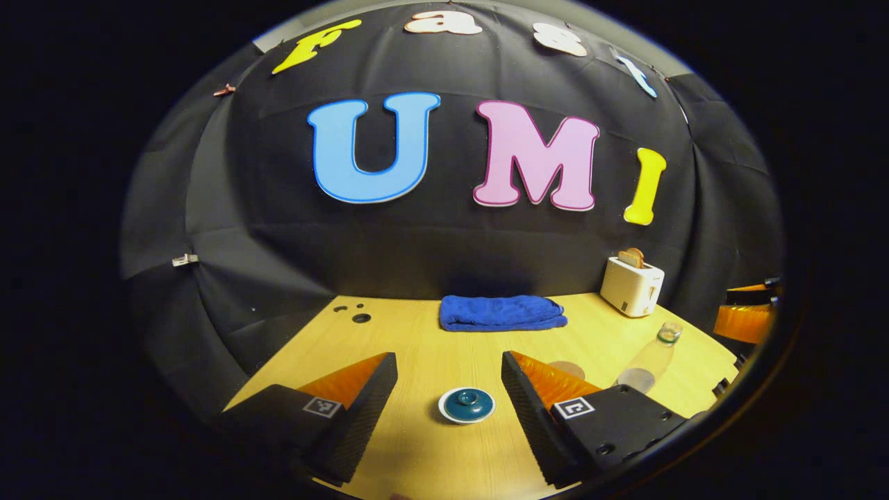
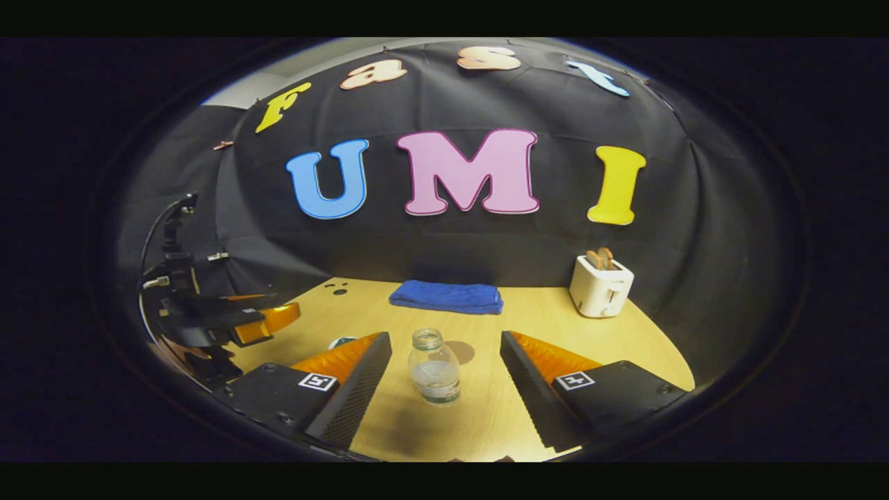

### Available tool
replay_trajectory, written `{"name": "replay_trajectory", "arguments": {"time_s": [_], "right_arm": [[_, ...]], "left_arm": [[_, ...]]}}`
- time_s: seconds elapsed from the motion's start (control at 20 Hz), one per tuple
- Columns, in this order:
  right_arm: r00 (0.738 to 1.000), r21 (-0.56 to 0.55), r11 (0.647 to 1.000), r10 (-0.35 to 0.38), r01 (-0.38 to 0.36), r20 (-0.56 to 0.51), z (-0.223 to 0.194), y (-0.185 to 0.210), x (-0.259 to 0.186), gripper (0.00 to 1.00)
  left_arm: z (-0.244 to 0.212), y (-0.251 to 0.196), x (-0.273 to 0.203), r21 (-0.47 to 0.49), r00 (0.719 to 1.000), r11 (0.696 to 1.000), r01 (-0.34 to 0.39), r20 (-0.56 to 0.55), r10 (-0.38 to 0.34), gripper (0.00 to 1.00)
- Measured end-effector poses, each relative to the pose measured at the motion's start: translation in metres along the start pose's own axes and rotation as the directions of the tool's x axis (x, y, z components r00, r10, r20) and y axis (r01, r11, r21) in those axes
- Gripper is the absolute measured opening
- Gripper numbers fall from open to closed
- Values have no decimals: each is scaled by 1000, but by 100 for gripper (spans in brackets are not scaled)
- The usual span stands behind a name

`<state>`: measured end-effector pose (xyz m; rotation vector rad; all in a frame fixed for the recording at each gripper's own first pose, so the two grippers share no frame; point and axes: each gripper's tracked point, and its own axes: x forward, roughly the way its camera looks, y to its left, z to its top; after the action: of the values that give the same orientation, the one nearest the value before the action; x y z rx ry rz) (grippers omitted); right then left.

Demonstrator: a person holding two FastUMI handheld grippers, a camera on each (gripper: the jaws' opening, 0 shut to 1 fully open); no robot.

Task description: Open the teacup lid with one hand, grasp the water bottle and pour water into the teacup with the other hand; after pouring, place the water bottle on the coaster and then close the teacup lid.

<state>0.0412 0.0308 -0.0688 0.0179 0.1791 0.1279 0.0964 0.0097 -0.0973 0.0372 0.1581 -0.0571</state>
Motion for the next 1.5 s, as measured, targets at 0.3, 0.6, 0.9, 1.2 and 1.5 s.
{"name": "replay_trajectory", "arguments": {"time_s": [0.3, 0.6, 0.9, 1.2, 1.5], "right_arm": [[998, 21, 1000, -7, 8, -60, -35, 3, 11, 97], [995, 11, 1000, -20, 21, -95, -64, 6, 20, 98], [993, 1, 1000, -19, 19, -114, -76, 12, 23, 98], [992, -9, 1000, -7, 6, -123, -80, 17, 29, 98], [992, -6, 1000, -15, 15, -125, -83, 15, 32, 98]], "left_arm": [[-58, -11, 52, 42, 998, 998, 53, -44, -51, 83], [-86, -23, 88, 103, 992, 988, 119, -53, -114, 67], [-105, -19, 98, 113, 990, 985, 132, -71, -125, 53], [-111, -21, 102, 84, 987, 985, 151, -76, -144, 51], [-111, -22, 103, 109, 986, 982, 155, -81, -147, 36]]}}
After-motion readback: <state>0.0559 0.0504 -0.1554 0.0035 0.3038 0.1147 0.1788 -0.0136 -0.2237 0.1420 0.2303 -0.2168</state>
